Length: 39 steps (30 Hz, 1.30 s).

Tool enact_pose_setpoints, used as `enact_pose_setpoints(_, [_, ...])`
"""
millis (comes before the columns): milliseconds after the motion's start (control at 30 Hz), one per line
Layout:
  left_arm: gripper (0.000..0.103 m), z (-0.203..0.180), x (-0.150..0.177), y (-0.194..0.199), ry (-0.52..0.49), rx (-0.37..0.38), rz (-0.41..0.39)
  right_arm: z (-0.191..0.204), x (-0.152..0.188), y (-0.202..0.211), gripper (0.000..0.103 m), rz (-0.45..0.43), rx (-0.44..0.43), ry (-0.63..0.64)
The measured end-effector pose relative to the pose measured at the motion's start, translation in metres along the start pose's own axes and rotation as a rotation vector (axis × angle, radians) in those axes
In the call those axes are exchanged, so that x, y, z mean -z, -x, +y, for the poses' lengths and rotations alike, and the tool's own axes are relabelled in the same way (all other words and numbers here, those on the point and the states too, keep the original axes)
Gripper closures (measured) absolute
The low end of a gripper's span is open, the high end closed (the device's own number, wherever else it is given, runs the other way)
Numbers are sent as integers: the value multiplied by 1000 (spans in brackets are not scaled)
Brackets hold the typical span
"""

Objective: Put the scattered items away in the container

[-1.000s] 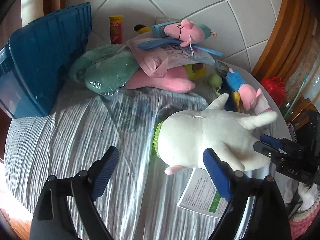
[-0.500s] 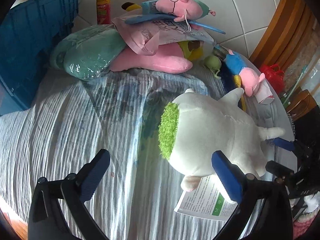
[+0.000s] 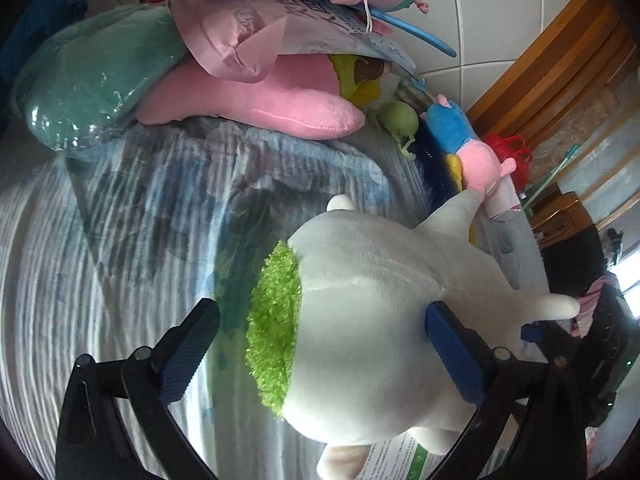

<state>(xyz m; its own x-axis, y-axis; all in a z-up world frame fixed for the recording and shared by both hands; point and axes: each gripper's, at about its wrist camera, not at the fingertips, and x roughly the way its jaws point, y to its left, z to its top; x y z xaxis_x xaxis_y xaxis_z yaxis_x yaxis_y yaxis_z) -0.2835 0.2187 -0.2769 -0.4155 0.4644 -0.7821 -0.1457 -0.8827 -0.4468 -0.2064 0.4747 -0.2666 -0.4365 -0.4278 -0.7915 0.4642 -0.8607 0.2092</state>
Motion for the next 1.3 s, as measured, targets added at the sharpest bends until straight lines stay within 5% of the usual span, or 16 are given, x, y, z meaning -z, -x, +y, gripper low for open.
enact_pose_setpoints(233, [0,4,7,-27,54,168,-45,-5,0,-16,0,-10,-58,23])
enact_pose_setpoints(433, [12,-26,14,-4,-55,77,-147,-4,14,-20,1,-83,-61,-56])
enact_pose_setpoints(600, [18,-71,7,47,-194,-54,-216,22,11,11,32,-116,11,20])
enact_pose_setpoints(700, [21,-80,2,53,-211,-107,-162,29,2,14,44,-58,6,37])
enact_pose_setpoints(833, [20,-47,14,51,-126,-121,-103,28,8,11,36,-9,21,37])
enact_pose_setpoints(967, [20,-19,24,50,-56,-90,-98,18,18,19,9,-16,24,24])
enact_pose_setpoints(1067, [20,-11,30,53,-46,-90,-107,1,22,26,8,-9,16,-27])
enact_pose_setpoints(1167, [20,-6,35,55,-53,-114,-106,-35,28,43,9,-84,-108,-257])
enact_pose_setpoints(1200, [20,-6,37,55,-62,-130,-102,-48,30,48,11,-109,-154,-344])
enact_pose_setpoints(1267, [20,-6,39,53,-72,-157,-89,-56,24,51,47,-134,-199,-419])
enact_pose_setpoints(1300, [20,-7,40,53,-72,-162,-84,-54,17,51,52,-140,-207,-425])
